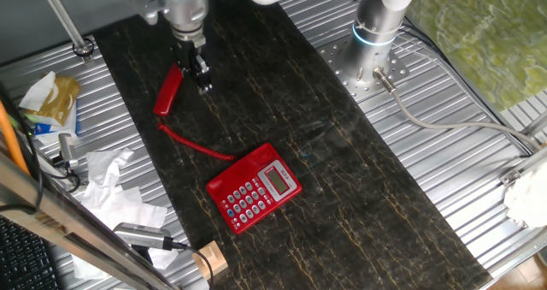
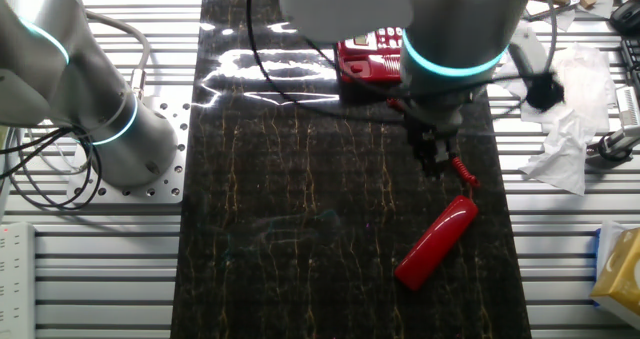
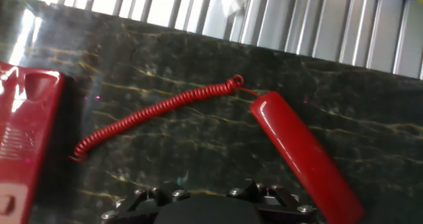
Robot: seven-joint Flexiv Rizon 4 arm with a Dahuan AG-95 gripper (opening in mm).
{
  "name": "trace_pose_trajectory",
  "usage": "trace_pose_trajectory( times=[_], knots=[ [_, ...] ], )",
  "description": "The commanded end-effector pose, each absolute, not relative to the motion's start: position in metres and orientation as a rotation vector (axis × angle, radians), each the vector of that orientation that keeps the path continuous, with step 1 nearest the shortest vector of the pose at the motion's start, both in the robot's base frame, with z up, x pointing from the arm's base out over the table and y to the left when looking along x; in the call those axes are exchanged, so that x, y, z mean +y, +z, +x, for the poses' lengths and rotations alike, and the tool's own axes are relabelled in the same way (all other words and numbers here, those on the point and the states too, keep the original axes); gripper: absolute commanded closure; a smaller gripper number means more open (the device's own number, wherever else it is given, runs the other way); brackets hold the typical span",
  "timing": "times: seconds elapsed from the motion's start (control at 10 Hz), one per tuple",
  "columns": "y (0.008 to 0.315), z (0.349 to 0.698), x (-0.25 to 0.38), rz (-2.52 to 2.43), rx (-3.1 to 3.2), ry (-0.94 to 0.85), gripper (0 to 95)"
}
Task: Place the handset of the telephone on the corresponding phone cradle
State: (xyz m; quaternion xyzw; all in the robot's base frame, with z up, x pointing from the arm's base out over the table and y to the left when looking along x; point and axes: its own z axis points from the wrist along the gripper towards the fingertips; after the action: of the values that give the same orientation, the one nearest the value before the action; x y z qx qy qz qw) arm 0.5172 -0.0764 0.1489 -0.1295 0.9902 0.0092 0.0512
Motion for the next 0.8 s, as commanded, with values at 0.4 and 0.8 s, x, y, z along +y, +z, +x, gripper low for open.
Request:
trace_pose_trajectory(
  times=[0.4,0.8],
  knots=[
    [0.144,0.513,-0.101,-0.41,2.993,0.064,38.0],
    [0.139,0.511,-0.113,-0.417,2.985,0.065,38.0]
  ],
)
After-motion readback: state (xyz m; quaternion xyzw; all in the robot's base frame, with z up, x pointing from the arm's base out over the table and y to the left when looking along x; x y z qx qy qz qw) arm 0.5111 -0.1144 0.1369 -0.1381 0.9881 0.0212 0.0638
